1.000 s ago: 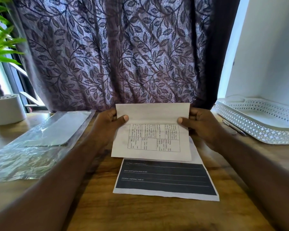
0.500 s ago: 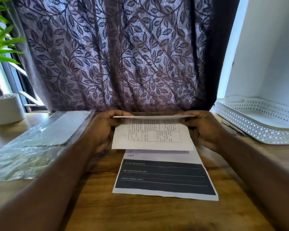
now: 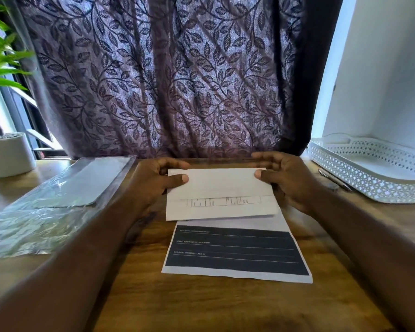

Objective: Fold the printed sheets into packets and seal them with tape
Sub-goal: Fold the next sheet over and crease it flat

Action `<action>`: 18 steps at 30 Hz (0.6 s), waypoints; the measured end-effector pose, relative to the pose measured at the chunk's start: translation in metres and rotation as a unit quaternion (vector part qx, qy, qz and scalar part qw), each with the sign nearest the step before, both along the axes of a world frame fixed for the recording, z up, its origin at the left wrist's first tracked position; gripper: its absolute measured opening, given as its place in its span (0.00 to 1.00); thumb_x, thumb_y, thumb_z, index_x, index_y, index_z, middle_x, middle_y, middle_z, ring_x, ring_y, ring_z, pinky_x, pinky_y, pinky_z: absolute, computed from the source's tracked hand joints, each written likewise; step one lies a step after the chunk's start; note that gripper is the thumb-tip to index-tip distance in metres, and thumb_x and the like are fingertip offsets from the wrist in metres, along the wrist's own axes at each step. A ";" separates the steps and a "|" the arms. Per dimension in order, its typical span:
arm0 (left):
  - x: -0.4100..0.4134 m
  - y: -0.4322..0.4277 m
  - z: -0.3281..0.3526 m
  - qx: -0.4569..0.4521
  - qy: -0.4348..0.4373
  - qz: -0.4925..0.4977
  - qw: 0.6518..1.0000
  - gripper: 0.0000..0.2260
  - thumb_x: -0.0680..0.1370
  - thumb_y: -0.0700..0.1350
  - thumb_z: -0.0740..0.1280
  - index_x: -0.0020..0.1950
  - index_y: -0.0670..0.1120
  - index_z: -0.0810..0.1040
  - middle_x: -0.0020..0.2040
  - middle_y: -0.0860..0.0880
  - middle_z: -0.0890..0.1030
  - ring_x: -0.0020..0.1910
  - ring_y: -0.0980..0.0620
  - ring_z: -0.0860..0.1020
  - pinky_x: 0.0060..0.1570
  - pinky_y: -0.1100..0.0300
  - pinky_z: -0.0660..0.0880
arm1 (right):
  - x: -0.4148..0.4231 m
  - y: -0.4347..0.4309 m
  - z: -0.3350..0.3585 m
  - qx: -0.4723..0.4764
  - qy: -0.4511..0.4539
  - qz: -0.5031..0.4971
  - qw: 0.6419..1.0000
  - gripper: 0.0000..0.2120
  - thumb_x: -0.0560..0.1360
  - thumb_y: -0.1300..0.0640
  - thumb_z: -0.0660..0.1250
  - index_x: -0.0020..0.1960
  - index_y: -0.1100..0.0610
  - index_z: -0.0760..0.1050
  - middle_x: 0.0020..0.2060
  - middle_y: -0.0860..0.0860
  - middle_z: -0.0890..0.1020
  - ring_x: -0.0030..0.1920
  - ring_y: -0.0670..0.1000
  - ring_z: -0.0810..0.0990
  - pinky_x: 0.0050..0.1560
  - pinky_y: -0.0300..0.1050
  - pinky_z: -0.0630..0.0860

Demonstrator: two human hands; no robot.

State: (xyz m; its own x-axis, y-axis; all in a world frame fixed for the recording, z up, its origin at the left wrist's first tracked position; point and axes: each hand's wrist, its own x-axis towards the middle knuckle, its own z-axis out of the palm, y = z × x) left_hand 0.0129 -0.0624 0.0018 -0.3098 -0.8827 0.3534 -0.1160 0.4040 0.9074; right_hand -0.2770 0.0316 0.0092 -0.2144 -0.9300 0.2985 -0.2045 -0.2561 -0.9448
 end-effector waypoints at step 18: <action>-0.026 0.019 0.004 -0.316 -0.265 0.070 0.908 0.05 0.77 0.50 0.70 0.49 0.53 0.85 0.44 0.57 0.84 0.42 0.58 0.79 0.45 0.54 0.78 | 0.052 -0.006 0.006 -0.132 0.479 -0.088 0.863 0.09 0.80 0.55 0.66 0.58 0.52 0.82 0.50 0.46 0.85 0.47 0.45 0.80 0.56 0.42 0.71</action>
